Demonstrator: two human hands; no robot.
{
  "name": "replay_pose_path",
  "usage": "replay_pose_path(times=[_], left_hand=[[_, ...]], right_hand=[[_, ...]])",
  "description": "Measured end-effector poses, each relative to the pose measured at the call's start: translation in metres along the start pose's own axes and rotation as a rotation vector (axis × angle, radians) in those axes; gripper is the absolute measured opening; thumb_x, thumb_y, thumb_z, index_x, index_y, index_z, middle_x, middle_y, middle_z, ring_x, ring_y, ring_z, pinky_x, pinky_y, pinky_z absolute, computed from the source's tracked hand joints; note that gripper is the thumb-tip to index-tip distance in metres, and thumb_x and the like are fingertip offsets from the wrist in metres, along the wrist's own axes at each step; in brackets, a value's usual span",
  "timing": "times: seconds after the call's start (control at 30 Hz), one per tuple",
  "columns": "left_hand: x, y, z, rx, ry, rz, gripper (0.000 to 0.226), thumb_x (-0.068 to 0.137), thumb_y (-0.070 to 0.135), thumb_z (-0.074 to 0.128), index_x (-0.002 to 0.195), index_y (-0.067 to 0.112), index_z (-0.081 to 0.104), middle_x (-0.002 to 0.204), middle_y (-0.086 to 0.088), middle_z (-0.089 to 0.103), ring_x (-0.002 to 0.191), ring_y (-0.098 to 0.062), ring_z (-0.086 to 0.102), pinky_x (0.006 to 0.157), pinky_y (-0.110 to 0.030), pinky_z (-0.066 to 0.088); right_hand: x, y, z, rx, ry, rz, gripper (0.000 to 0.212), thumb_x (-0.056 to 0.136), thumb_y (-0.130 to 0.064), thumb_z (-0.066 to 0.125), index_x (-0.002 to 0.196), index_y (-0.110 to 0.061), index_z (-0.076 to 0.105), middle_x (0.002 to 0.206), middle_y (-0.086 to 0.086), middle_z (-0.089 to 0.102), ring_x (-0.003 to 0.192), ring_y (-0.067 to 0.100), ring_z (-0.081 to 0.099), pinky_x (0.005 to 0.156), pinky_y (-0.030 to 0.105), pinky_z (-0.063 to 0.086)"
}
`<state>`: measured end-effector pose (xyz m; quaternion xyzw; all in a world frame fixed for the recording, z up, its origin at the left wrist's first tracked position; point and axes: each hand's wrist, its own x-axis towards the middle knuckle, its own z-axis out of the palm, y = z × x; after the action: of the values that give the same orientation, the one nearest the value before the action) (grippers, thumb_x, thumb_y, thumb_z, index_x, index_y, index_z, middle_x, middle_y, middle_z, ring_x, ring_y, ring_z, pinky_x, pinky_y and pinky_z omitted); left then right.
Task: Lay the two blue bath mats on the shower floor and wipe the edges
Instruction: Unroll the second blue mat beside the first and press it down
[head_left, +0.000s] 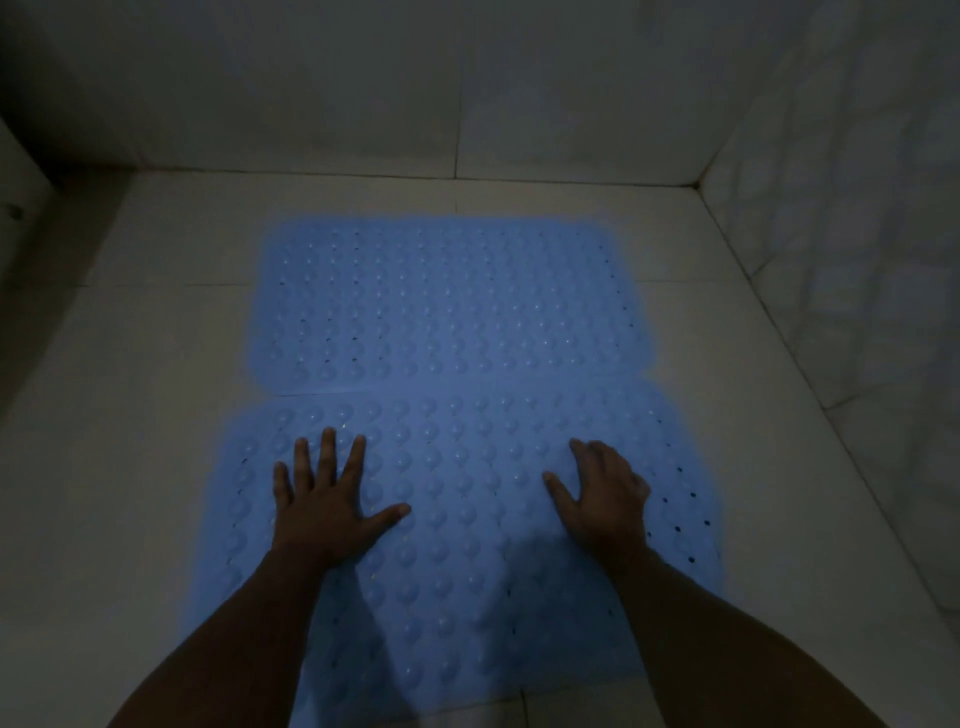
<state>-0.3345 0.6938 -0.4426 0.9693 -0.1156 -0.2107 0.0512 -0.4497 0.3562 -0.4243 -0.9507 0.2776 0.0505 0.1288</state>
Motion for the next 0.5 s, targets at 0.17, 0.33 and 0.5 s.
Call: replay_pose_path(times=[0.17, 0.33, 0.5], left_hand=[[0.000, 0.002, -0.001, 0.006, -0.006, -0.002, 0.121, 0.061, 0.107, 0.017, 0.155, 0.042, -0.024, 0.161, 0.000, -0.038, 0.149, -0.032, -0.036, 0.121, -0.058, -0.018], [-0.002, 0.004, -0.002, -0.001, -0.012, 0.001, 0.121, 0.063, 0.106, 0.022, 0.155, 0.043, -0.023, 0.161, 0.000, -0.037, 0.150, -0.032, -0.033, 0.121, -0.057, -0.017], [0.001, 0.005, 0.000, -0.003, -0.025, 0.001, 0.122, 0.061, 0.107, 0.020, 0.155, 0.043, -0.025, 0.161, 0.000, -0.038, 0.148, -0.032, -0.036, 0.121, -0.057, -0.018]], right_hand=[[0.019, 0.032, -0.029, -0.039, -0.038, 0.465, 0.068, 0.096, -0.038, 0.045, 0.156, -0.032, 0.013, 0.166, 0.010, 0.011, 0.154, 0.032, 0.007, 0.118, 0.066, 0.007], [0.016, 0.078, -0.055, 0.059, -0.107, 0.793, 0.098, 0.079, -0.061, 0.064, 0.153, -0.021, 0.014, 0.150, 0.018, 0.034, 0.140, 0.042, 0.035, 0.113, 0.074, 0.010], [0.011, 0.102, -0.070, 0.076, -0.046, 0.665, 0.108, 0.058, -0.070, 0.082, 0.137, -0.017, 0.031, 0.133, 0.020, 0.040, 0.121, 0.045, 0.048, 0.099, 0.060, 0.045]])
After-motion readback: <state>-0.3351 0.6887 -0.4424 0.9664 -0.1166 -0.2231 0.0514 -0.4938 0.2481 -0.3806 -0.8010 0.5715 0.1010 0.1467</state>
